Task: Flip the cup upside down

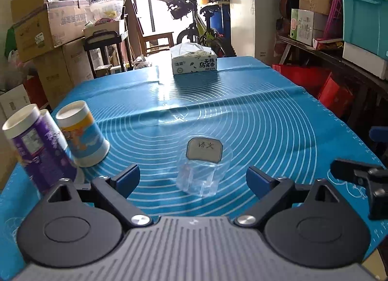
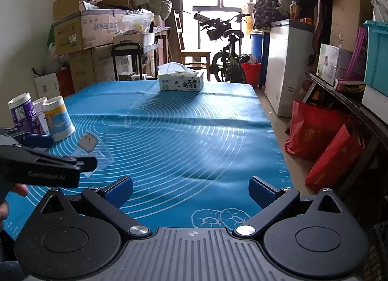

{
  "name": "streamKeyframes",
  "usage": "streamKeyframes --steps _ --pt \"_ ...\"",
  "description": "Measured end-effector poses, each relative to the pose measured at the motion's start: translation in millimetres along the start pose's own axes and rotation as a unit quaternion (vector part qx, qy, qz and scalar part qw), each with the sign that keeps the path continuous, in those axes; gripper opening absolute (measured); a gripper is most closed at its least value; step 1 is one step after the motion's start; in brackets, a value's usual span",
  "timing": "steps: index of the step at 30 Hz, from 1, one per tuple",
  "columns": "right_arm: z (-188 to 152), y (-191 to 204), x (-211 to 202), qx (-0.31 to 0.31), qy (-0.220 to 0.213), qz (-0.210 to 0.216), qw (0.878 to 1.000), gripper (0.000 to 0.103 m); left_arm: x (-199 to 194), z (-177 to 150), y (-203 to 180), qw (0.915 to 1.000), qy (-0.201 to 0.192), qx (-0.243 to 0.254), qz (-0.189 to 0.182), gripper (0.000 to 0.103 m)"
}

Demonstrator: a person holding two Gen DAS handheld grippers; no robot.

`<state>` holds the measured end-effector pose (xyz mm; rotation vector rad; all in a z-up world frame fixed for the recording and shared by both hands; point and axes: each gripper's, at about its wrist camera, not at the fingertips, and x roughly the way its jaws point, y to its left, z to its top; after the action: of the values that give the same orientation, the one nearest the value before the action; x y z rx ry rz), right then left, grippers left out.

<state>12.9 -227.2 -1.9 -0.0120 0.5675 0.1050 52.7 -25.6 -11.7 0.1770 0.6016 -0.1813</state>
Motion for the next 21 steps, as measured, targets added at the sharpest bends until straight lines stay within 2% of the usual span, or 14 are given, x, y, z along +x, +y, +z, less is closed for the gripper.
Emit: streamKeyframes --steps 5,9,11,13,16,17,19,21 --pt "6 12 -6 -0.029 0.000 0.005 1.000 0.103 -16 -3 12 0.9999 -0.003 -0.014 0.006 0.094" --pt "15 33 -2 -0.102 0.012 0.003 0.995 0.103 -26 -8 25 0.9992 -0.012 -0.027 0.025 0.094" --pt "21 49 4 -0.164 0.018 -0.007 0.986 0.103 -31 -12 34 0.9985 -0.020 -0.036 0.035 0.094" --pt "28 67 9 -0.240 0.017 -0.030 0.970 0.103 -34 -17 41 0.9979 -0.026 -0.042 0.043 0.094" --pt "34 97 16 -0.374 0.006 -0.058 0.926 0.103 -35 -25 52 0.9972 -0.024 -0.050 0.051 0.094" --pt "33 108 20 -0.422 0.002 -0.068 0.904 0.103 -34 -27 56 0.9969 -0.024 -0.052 0.055 0.094" --pt "27 127 26 -0.520 -0.009 -0.087 0.850 0.103 -33 -32 64 0.9960 -0.026 -0.054 0.067 0.094" --pt "15 144 31 -0.626 -0.031 -0.109 0.772 0.103 -31 -35 71 0.9953 -0.025 -0.054 0.076 0.094"
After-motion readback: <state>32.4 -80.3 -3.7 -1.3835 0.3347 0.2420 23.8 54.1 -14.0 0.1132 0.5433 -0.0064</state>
